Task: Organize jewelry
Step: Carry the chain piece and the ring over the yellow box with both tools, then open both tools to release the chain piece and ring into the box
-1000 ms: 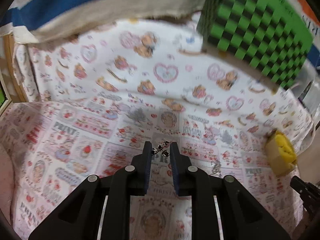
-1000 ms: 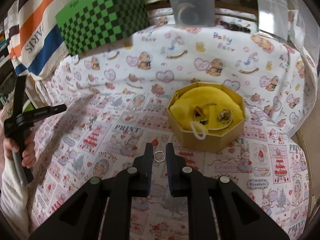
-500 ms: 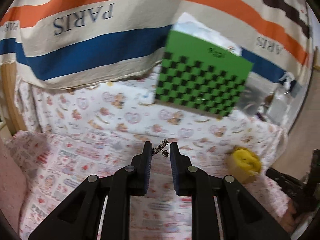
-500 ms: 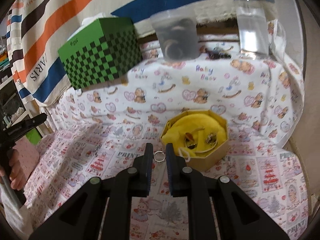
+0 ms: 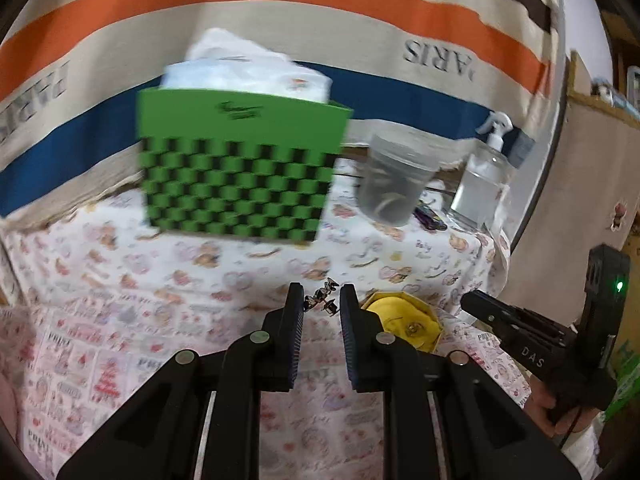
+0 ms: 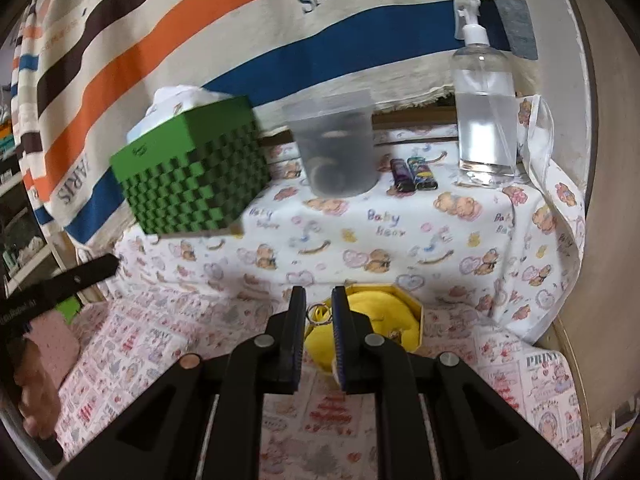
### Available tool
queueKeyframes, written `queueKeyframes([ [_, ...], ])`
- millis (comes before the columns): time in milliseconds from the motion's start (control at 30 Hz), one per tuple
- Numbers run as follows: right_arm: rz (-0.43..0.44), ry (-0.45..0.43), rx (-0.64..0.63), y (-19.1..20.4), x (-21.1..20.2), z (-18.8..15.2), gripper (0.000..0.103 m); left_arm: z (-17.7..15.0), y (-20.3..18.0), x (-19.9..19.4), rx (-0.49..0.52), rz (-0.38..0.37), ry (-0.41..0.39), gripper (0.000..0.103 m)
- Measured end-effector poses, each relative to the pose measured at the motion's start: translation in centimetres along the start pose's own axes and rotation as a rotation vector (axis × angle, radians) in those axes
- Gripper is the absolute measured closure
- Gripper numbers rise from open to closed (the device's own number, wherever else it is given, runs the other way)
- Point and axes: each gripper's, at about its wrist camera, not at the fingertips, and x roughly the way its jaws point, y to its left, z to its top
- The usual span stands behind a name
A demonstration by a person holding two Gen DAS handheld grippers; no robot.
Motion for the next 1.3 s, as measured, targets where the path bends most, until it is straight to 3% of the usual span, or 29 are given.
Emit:
queueKeyframes([
  [200, -0.023, -0.001, 0.061, -2.4, 1.6, -0.3, 0.091, 0.7, -3.2, 5.0, -0.029, -0.106, 0.091, 0.086],
  [500, -0.001, 0.080, 0.115, -5.5, 5.5, -2.0, 0.091, -0.5, -6.4, 13.0, -0.013, -0.127, 0.242, 0.086],
  [600, 0.052, 0.108, 0.102, -6.0, 6.4, -2.3, 0.091, -1.1, -6.4, 14.0, 0.009, -0.160, 0.266, 0.086],
  [1000, 0.079, 0.130, 0.159, -7.2, 7.4, -2.7, 0.090, -2.7, -5.6, 16.4, -0.035, -0.220, 0.342, 0.086],
  [1067, 0.084, 0.135, 0.163, -7.3, 7.6, -2.7, 0.082, -2.7, -5.5, 16.3, -0.039, -0.219, 0.333, 0.079],
  [1133, 0.082, 0.131, 0.170, -7.4, 7.5, -2.7, 0.061, -2.5, -5.3, 15.7, -0.029, -0.202, 0.314, 0.074],
  [1167, 0.080, 0.124, 0.174, -7.4, 7.3, -2.6, 0.059, -2.3, -5.2, 15.4, -0.027, -0.187, 0.301, 0.068],
  [1300, 0.067, 0.102, 0.184, -7.6, 6.6, -2.4, 0.052, -1.2, -3.8, 13.6, -0.044, -0.144, 0.246, 0.065],
])
